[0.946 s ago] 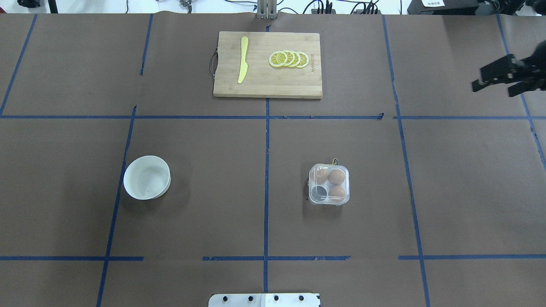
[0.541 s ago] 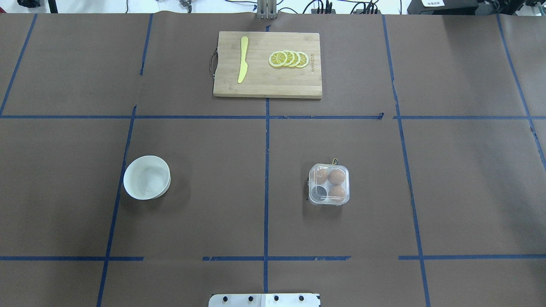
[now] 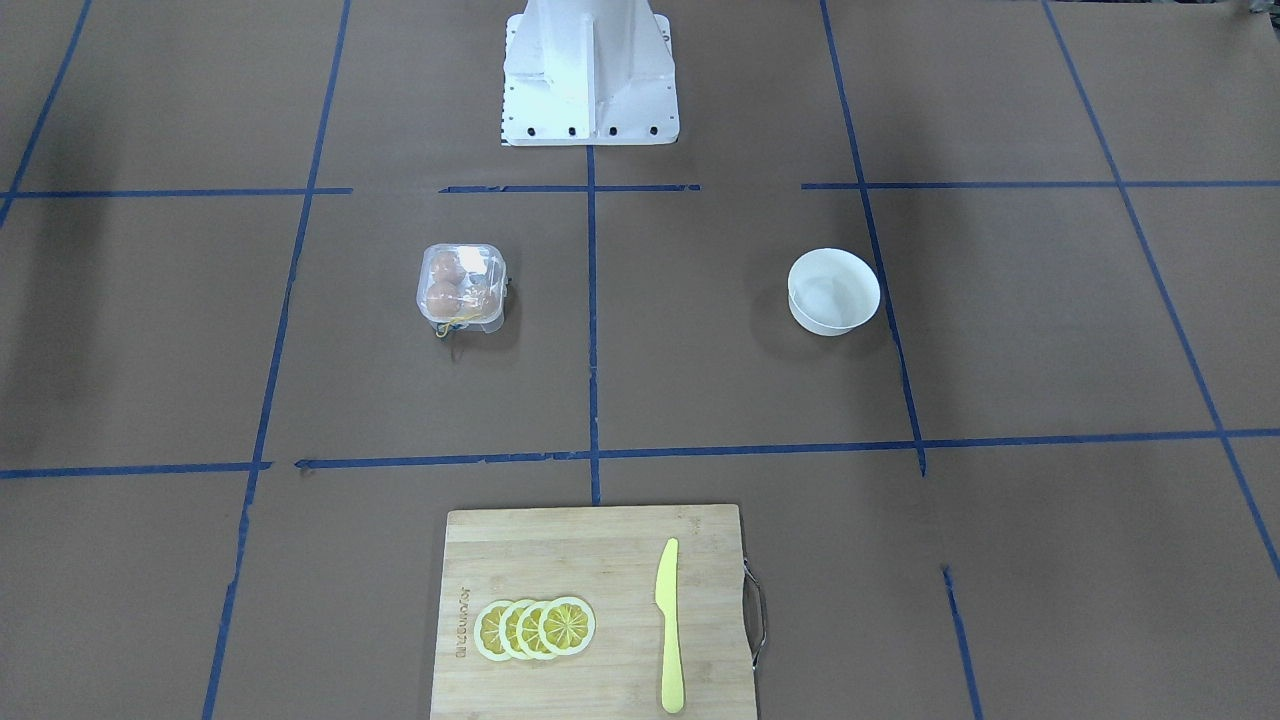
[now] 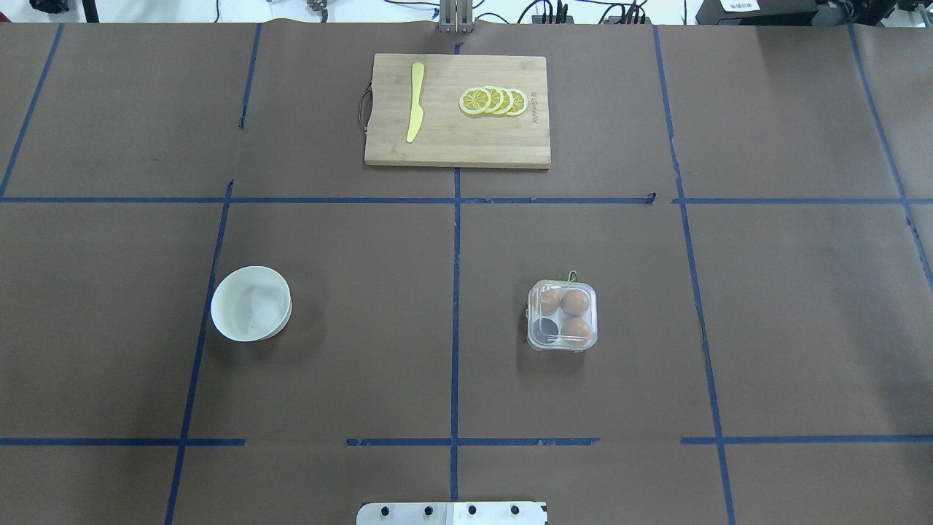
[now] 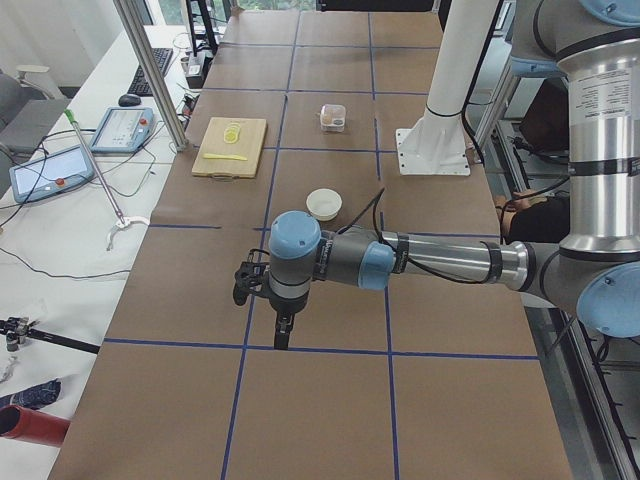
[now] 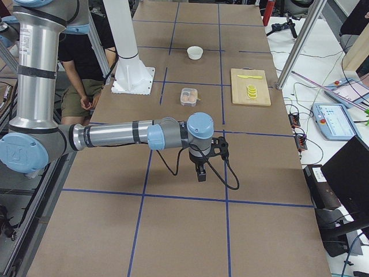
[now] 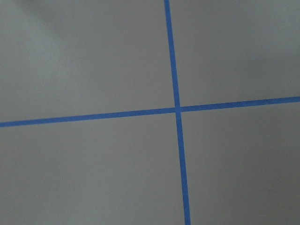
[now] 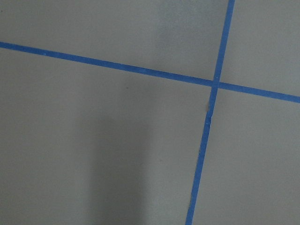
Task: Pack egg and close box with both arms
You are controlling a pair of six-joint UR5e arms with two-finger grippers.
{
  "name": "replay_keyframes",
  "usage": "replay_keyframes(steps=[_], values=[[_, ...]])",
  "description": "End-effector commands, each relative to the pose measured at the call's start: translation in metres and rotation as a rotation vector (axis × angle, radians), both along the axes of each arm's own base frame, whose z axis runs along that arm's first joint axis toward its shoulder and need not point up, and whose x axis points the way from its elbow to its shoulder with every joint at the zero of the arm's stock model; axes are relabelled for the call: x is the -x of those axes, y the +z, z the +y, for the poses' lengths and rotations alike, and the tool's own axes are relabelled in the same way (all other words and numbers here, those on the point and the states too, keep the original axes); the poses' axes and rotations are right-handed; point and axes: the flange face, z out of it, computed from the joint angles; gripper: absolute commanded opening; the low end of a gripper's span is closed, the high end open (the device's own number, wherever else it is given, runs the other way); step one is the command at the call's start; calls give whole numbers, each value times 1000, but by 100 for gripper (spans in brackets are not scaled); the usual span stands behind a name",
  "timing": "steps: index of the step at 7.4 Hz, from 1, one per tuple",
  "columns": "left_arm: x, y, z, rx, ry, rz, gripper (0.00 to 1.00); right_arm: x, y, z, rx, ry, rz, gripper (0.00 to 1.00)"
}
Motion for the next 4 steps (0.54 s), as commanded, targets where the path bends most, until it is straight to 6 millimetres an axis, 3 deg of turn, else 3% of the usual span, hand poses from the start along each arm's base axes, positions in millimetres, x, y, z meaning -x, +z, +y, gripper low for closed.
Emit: replay_keyframes(steps=[1,4], values=[[0,16,14,-8,48,-7,100,0,0,-1,-1,1,-7,100],[-4,19,26,17,54,45,100,2,-3,-1,-4,-2,-18,100]])
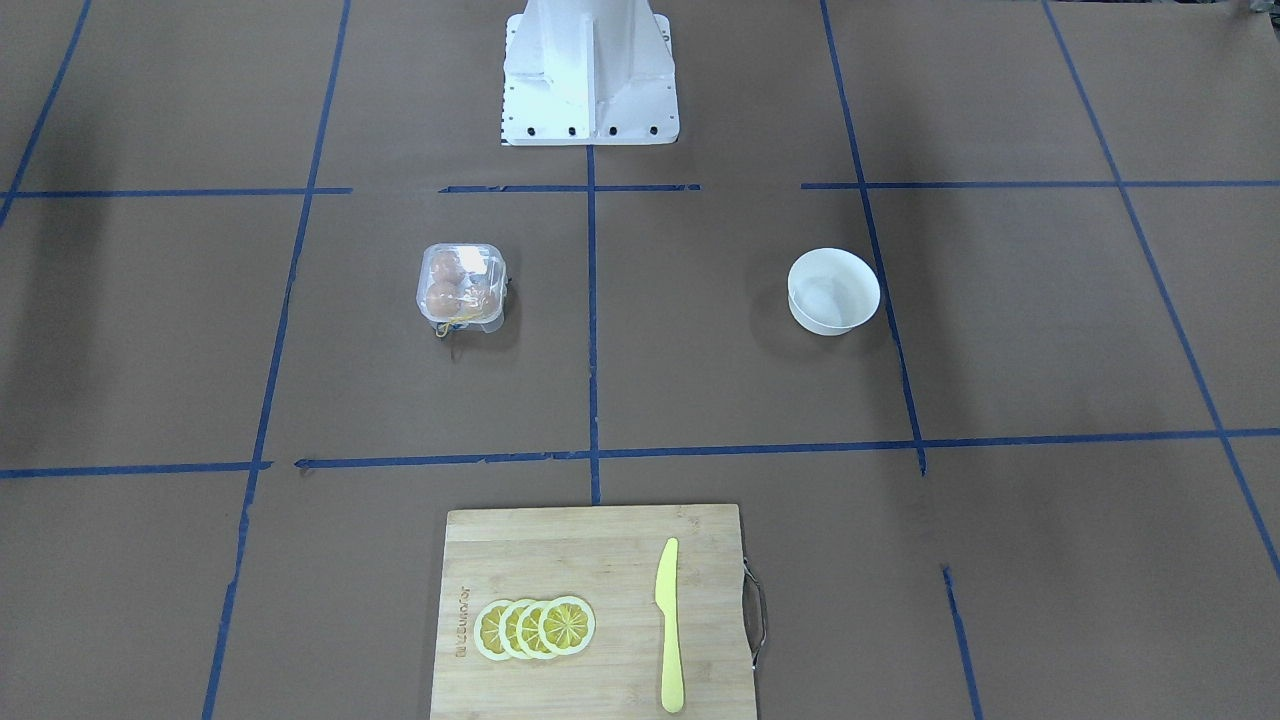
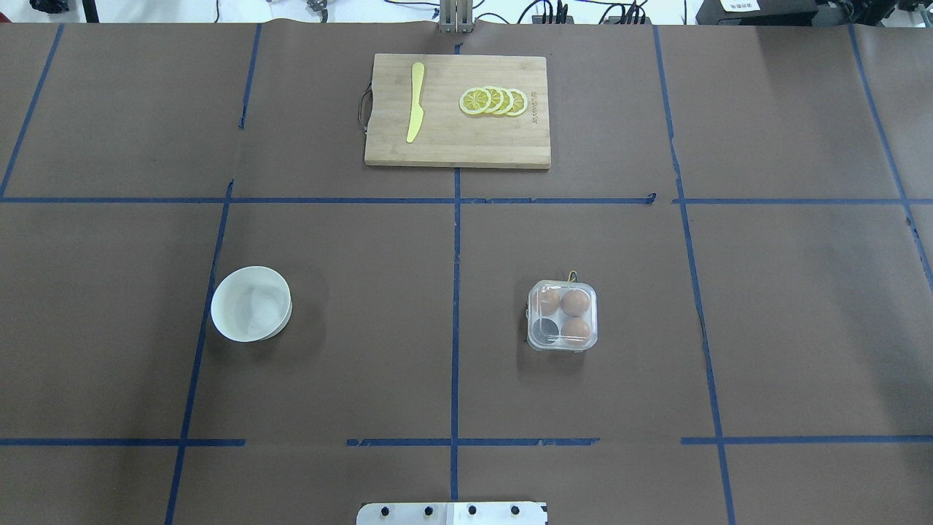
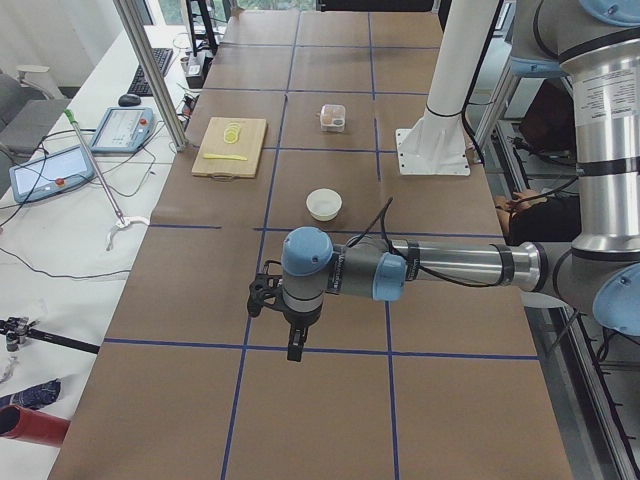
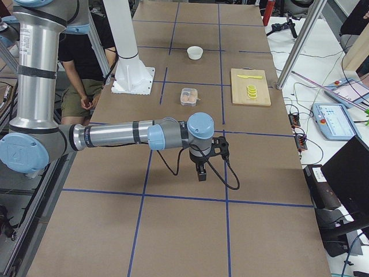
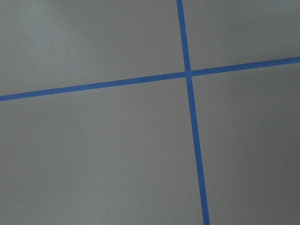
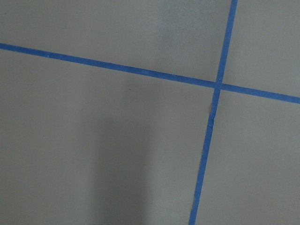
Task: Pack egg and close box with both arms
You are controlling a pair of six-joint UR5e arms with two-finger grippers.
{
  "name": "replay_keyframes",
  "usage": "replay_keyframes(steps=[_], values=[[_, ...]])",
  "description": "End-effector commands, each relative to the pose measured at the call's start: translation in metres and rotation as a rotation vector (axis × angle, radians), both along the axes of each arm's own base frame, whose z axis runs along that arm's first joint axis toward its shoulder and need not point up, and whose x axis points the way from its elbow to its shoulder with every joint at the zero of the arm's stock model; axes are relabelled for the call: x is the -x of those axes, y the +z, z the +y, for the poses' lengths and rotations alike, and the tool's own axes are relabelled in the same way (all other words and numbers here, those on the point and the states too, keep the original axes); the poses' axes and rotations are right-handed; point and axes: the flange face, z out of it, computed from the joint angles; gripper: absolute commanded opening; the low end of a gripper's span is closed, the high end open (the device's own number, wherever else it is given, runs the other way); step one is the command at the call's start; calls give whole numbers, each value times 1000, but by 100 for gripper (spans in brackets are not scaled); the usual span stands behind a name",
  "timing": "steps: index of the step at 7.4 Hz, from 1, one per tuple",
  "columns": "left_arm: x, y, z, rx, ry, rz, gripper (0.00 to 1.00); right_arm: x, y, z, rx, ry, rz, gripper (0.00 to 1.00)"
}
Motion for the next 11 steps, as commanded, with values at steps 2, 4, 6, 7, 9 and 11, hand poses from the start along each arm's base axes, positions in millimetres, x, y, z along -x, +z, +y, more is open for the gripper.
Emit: replay_keyframes(steps=[2,4,6,7,9,11], values=[[-2,2,16,16,3,25,100,4,-14,-1,-23,-7,-34,100],[-2,-3,16,21,-12,24,100,5,-24,0,-36,-12,-59,100],[-2,-2,15,14,-8,19,100,10,-26,-2,-11,4,-58,100],[-2,0,16,18,-9,22,100,11,-27,-4,-5,10,-58,100],[-1,-2,16,16,-12,24,100,11,-30,-4,-10,10,-60,100],[-2,-2,16,18,-11,21,100,12,-29,-3,-4,8,-66,100]])
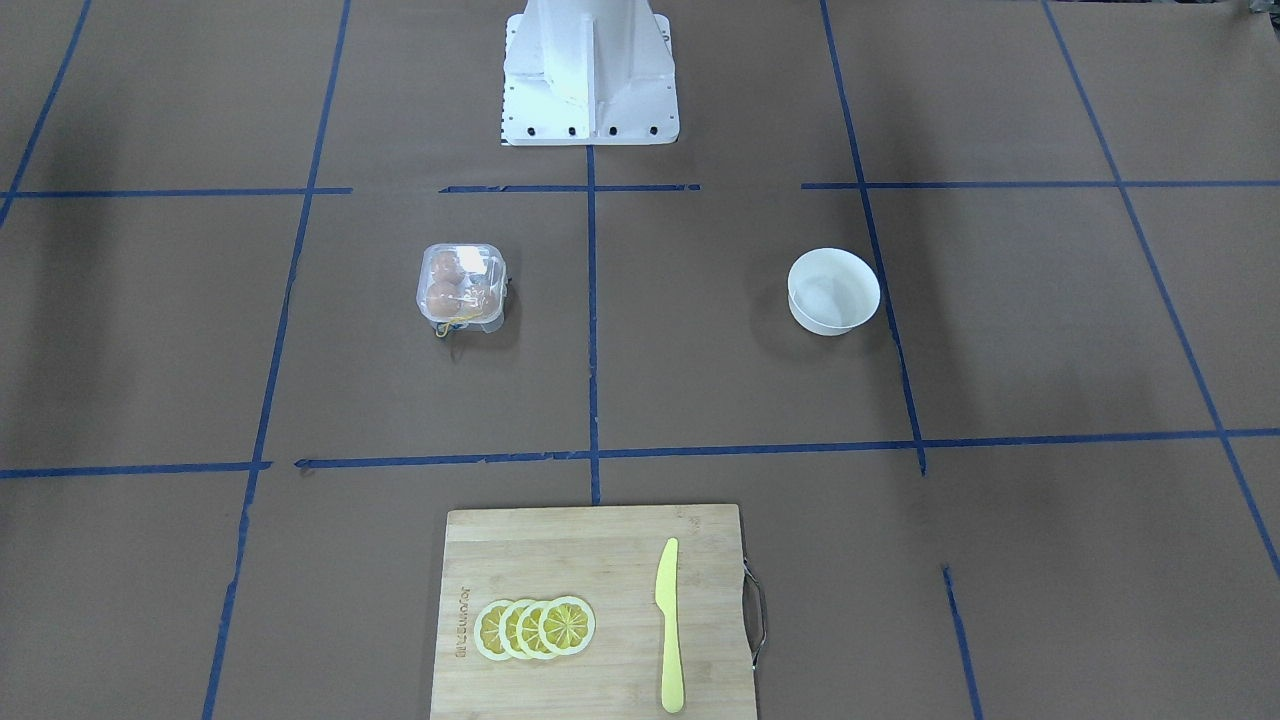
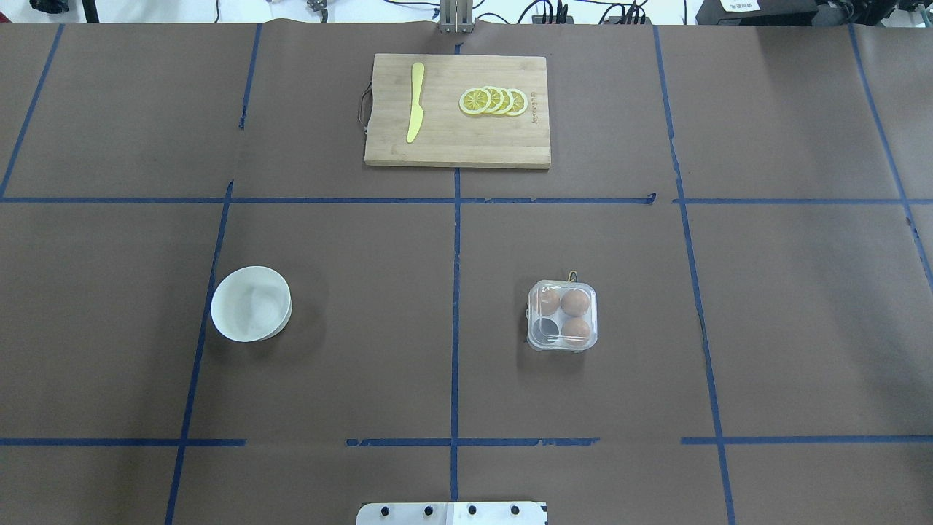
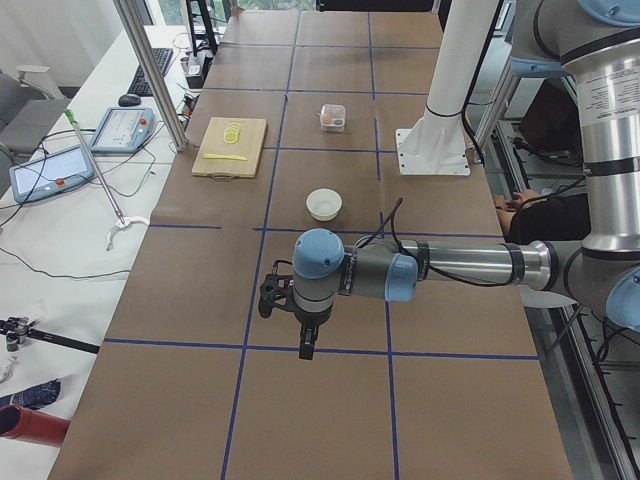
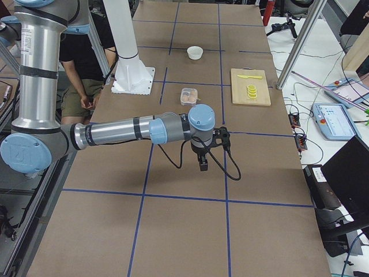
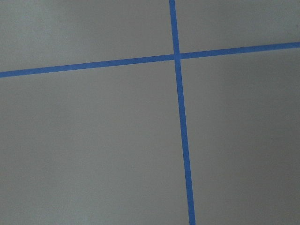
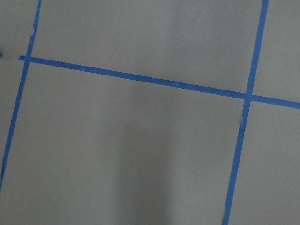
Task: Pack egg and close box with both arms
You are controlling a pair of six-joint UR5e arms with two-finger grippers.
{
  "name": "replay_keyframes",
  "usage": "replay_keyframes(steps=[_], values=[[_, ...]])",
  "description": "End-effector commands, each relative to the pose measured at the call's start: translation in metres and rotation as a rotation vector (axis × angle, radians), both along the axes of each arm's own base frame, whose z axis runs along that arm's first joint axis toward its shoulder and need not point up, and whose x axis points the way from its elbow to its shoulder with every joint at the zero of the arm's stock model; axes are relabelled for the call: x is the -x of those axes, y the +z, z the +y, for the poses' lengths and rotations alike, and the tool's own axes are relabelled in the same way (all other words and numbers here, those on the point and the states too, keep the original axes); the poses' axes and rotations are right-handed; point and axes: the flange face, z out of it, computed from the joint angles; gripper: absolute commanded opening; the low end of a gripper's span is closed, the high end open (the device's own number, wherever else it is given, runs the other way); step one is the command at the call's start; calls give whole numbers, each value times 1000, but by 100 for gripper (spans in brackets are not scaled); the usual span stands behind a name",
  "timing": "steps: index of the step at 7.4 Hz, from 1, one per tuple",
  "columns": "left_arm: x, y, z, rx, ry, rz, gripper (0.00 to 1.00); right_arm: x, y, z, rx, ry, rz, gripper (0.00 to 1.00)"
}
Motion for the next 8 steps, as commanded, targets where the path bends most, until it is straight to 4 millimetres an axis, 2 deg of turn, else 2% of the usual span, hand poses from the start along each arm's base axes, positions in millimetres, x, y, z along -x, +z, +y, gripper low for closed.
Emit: replay_keyframes(steps=[1,3,7,8], values=[[0,-2,0,-3,-1,1,100,1,0,0,3,-1,-2,100],[1,-12,-2,-35,5,-11,100,1,0,0,1,-2,-2,100],[0,-4,-6,-15,8,-12,100,3,0,0,15,4,-3,100],[-2,1,-27,-9,11,-12,100,5,-1,-1,12,1,-4,100]])
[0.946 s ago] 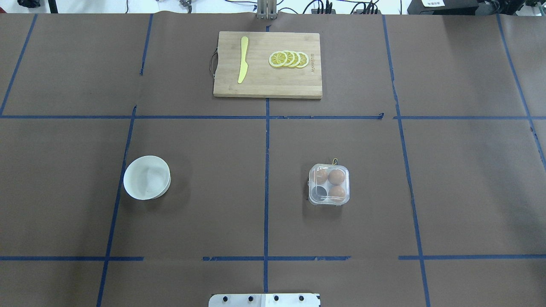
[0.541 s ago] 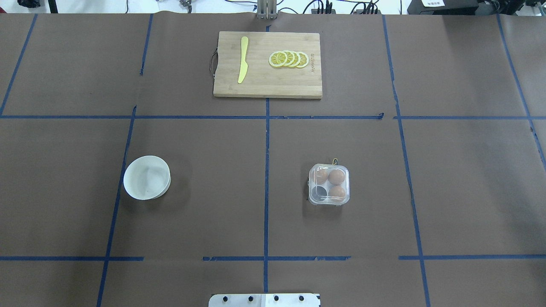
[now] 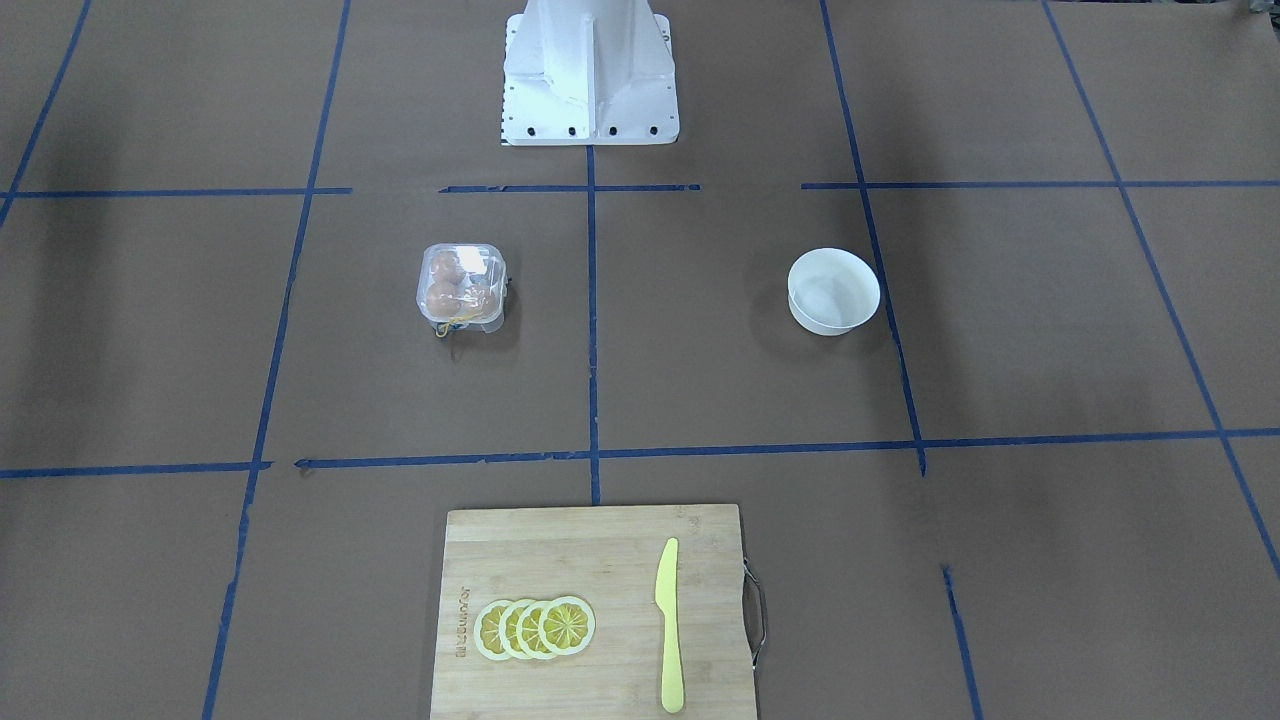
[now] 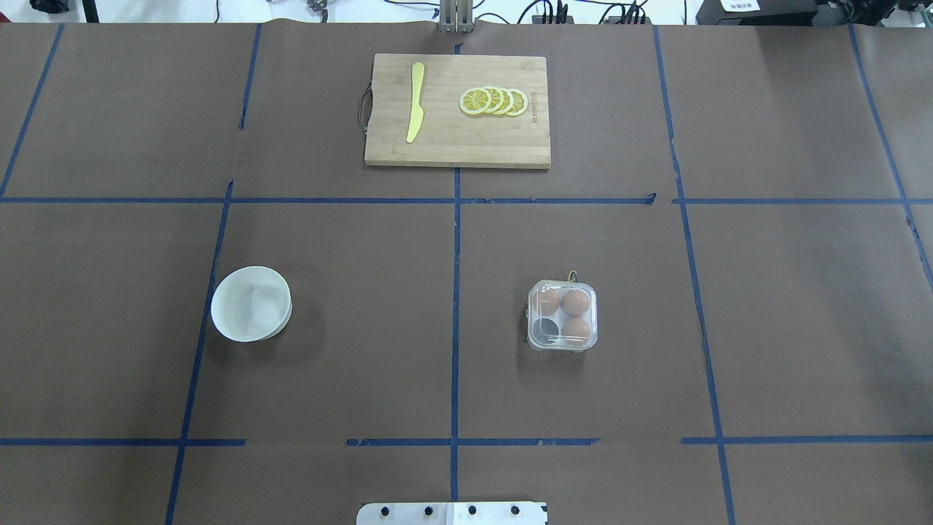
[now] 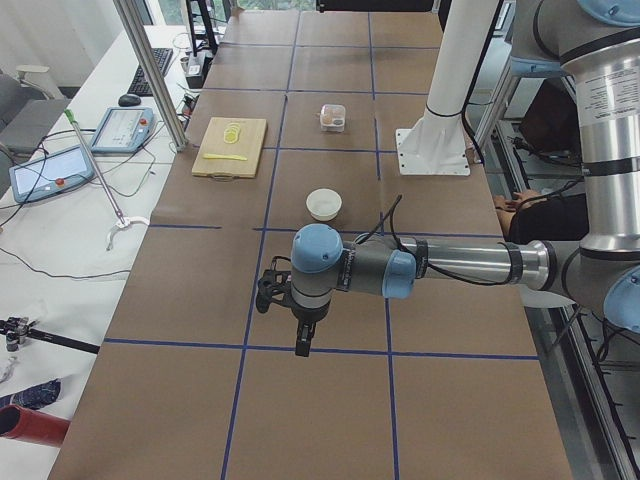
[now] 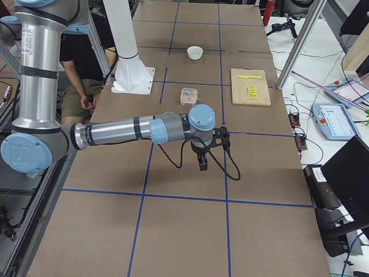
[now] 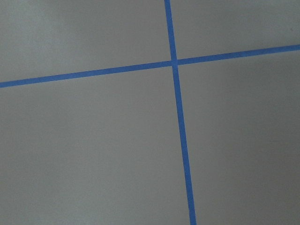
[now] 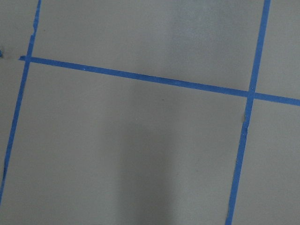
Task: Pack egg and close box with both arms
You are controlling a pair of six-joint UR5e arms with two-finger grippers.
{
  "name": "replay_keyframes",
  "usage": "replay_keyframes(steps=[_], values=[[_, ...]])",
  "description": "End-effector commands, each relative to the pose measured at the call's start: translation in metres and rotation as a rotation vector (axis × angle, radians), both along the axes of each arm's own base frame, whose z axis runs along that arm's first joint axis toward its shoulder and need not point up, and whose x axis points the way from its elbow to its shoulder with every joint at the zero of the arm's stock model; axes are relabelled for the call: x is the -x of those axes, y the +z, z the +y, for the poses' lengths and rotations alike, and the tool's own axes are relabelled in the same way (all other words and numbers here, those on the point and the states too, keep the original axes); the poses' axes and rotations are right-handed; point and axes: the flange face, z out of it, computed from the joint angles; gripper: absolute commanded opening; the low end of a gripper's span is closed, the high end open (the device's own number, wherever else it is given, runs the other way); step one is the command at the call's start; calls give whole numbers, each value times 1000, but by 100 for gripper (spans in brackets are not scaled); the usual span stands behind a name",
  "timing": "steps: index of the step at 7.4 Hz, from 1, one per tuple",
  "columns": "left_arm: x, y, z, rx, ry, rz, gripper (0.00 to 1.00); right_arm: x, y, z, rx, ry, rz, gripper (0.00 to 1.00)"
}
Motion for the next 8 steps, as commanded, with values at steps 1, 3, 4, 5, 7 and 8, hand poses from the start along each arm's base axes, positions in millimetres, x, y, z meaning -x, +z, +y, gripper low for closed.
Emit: replay_keyframes(steps=[1,3,4,5,7,8], values=[[-2,3,-23,9,5,0,100,1,-1,0,1,-1,0,100],[-3,-10,-24,-17,8,0,100,1,-2,0,-2,-1,-1,100],[-3,-12,-24,-22,8,0,100,2,-8,-6,-15,-1,-4,100],[-3,-11,-21,-19,8,0,100,2,-8,-6,-15,-1,-2,100],[-3,-11,-19,1,8,0,100,2,-10,-8,-20,0,0,100],[-3,-10,-19,15,8,0,100,2,-9,-8,-19,1,6,100]])
